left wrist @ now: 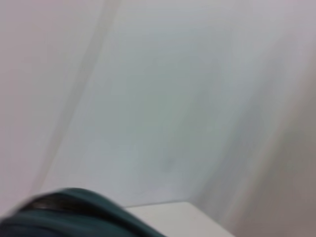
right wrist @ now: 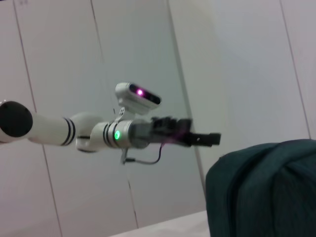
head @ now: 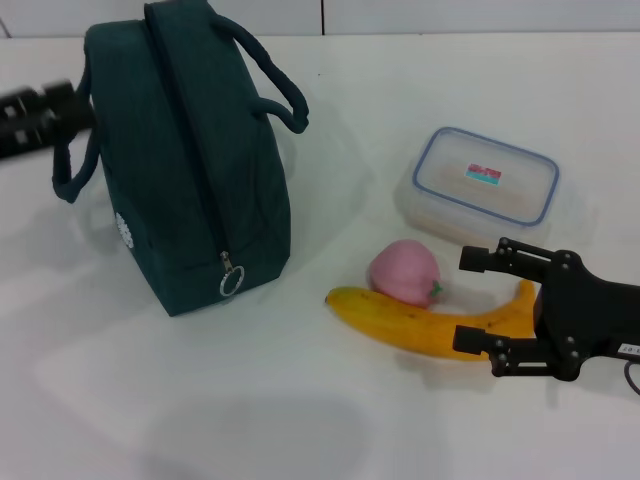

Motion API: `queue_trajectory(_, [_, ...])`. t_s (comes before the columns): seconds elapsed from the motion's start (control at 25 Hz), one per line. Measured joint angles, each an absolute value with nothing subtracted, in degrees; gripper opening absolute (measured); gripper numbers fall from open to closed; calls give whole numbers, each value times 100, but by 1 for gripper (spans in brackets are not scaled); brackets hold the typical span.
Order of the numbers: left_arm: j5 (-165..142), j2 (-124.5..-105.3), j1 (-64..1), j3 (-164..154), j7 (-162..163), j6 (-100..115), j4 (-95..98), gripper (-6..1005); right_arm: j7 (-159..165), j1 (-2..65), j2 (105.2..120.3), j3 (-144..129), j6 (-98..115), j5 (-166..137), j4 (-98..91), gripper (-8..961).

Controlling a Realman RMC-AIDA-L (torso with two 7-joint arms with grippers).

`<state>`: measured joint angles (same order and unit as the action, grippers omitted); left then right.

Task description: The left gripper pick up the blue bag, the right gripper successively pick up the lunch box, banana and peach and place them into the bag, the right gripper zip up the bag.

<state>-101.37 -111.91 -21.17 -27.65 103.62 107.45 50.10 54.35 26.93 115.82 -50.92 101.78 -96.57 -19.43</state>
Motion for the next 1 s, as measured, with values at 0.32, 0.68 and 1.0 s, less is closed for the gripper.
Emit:
queue_trajectory(0.32, [-11331,-11117,-2663,-2796,12625,9784,6061,841,5283,2672,11596,-5066,10050,-9650,-1800,859])
queue_trajectory(0.68, [-12285,-11359,-3064,-3039,13592,9616,6807,831,5127,2629,11587,-5052,9941,-9491,-1730,860])
queue_trajectory(1.0, [-12636,-11400,-3132,-3087,13528,9486,6653,822,5055,2598,11570,-5054,9881,-9478,-1714,854])
